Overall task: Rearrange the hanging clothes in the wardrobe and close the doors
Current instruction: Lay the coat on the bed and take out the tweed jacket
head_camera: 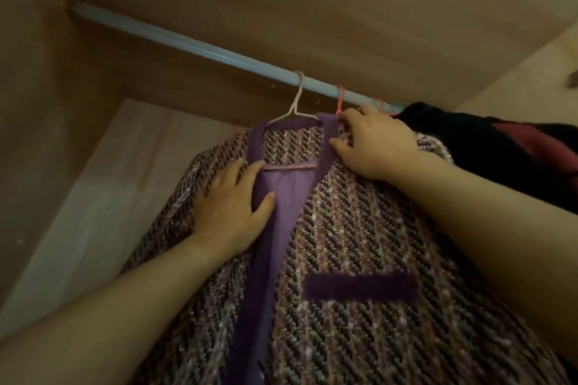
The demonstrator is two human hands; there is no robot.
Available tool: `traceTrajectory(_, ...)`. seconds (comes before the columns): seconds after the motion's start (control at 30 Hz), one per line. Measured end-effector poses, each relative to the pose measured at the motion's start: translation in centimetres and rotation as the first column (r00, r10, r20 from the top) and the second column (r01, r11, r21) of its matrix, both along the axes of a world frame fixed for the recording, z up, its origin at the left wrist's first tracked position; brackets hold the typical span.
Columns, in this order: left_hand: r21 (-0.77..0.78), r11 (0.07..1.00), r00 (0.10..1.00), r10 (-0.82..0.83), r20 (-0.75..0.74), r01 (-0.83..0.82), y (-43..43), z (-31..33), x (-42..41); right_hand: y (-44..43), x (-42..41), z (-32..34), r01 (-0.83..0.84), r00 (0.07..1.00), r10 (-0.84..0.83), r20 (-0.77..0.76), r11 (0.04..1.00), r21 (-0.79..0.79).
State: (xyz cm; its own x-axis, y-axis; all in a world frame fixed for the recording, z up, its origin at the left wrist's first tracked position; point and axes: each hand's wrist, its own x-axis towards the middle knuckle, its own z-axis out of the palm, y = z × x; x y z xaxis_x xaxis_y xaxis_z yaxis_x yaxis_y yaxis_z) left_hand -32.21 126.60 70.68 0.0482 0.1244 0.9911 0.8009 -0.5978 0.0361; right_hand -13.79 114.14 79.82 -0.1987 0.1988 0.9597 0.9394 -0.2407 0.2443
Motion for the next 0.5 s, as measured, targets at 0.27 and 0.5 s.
traceTrajectory(0.27,-0.010,0.985,0.981,-0.173,0.092,0.175,3.2,-0.8,1.0,0.2,1.0,2.6,-0.170,0.985,0.170,-0.004,0.984,-0.055)
traceTrajectory(0.5,-0.077,0.973,0.975,-0.212,0.071,0.218,3.2,-1.1,1.5,1.3,1.6,3.1,-0.338,0.936,0.340,-0.093,0.940,0.047)
